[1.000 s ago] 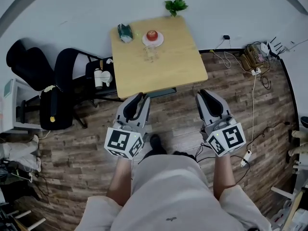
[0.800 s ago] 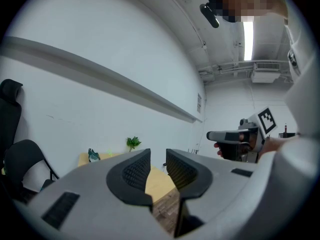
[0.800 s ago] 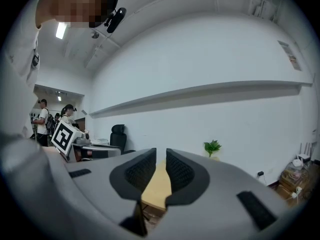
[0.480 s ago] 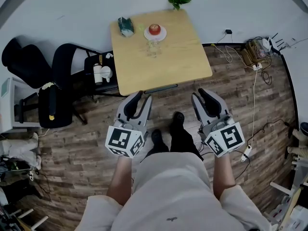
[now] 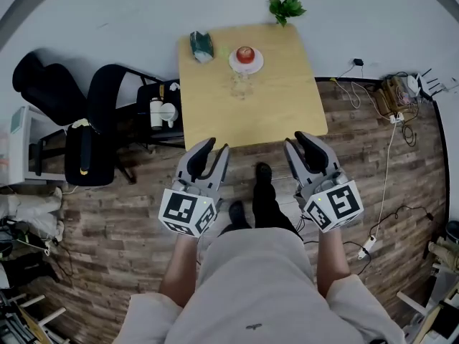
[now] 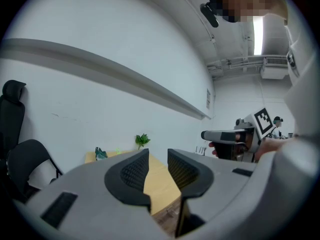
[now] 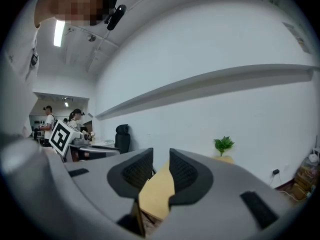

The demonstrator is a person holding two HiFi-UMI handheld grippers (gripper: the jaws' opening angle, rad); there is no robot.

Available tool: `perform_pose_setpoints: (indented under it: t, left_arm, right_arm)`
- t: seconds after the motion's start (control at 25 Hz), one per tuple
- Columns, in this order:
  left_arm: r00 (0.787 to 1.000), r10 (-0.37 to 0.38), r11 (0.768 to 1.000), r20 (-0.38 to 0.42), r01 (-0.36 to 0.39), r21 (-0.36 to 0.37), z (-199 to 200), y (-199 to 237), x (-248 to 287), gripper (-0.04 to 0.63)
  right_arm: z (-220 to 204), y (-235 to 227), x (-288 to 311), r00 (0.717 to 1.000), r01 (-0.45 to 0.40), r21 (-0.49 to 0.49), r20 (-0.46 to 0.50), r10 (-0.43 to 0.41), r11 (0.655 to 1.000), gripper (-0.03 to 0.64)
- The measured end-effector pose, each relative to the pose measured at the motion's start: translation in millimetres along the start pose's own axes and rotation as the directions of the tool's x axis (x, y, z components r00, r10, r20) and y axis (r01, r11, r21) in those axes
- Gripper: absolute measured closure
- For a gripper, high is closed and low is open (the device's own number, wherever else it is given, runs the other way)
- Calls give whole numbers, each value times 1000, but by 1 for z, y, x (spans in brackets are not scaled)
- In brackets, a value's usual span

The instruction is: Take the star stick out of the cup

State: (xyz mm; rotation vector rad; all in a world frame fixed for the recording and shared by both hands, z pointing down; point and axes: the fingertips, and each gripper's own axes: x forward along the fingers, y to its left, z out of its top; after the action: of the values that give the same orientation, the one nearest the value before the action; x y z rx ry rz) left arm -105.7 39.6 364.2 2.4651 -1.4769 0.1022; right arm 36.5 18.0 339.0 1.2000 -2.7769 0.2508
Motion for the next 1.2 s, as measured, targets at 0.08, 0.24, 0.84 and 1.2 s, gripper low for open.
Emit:
perform_pose_setpoints:
  t: [0.08,0.24,0.84,1.2]
  left_arm:
    - [1000,19,1000,-4,-19,1,4,6,12,497]
    - [999,44,999,-14,-44,-11,8,17,40,495]
    - [988,148,988,-44,-149,-29,26,39,141,494]
    - [971,231,971,-68,-234,-45,13,43,167,492]
  right_arm:
    - [4,-11,14,1000,-19,2,6,19,1000,517]
    - [9,-35,41,998,-55,1,7,55,999,517]
    - [23,-114,121,976,-217,5,0,217,976,517]
    - [9,-135,148,952,-302,23,-37,303,953,517]
